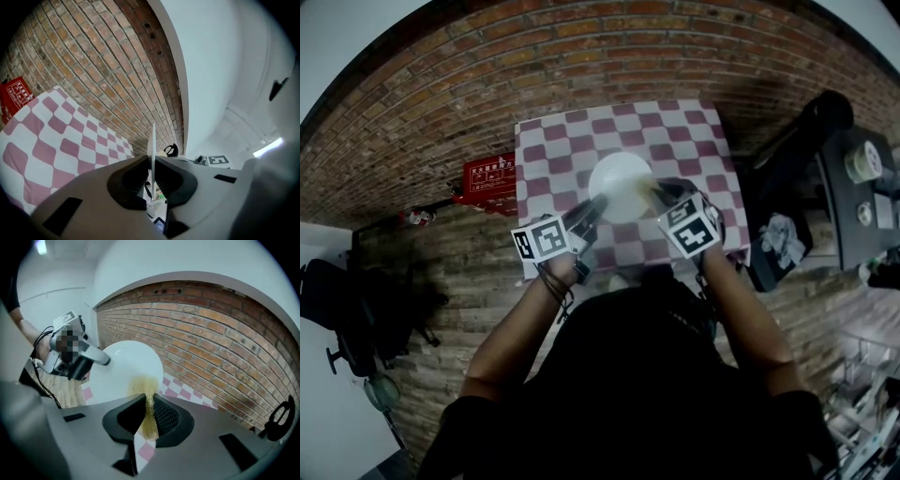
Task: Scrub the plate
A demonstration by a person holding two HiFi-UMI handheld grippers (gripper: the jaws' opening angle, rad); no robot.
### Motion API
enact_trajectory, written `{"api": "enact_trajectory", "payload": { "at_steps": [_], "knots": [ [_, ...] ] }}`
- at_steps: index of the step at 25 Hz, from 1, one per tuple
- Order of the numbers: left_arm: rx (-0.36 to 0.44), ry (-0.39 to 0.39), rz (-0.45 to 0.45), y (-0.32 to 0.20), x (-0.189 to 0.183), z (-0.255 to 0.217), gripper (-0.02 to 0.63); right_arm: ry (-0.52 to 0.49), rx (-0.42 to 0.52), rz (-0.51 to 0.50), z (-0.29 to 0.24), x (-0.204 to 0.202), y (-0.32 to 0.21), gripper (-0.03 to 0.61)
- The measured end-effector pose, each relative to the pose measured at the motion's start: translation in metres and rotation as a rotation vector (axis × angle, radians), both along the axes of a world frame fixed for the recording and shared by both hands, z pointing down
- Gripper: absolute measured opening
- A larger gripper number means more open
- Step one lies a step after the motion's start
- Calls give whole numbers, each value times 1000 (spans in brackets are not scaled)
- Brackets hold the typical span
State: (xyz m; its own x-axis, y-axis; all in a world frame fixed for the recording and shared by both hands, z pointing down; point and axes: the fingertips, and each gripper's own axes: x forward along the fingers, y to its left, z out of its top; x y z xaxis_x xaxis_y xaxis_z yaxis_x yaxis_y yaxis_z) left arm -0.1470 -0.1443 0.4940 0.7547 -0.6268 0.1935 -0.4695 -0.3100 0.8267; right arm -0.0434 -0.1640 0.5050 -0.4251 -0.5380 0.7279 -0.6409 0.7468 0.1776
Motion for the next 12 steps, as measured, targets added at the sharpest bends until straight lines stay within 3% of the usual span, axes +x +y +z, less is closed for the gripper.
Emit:
{"api": "enact_trajectory", "payload": {
  "at_steps": [5,12],
  "knots": [
    [-22,19,81,17,31,2,37,11,79,30,-28,4,-28,48],
    [-62,80,80,15,40,-1,37,-4,135,-106,-45,-51,-6,47]
  ]
}}
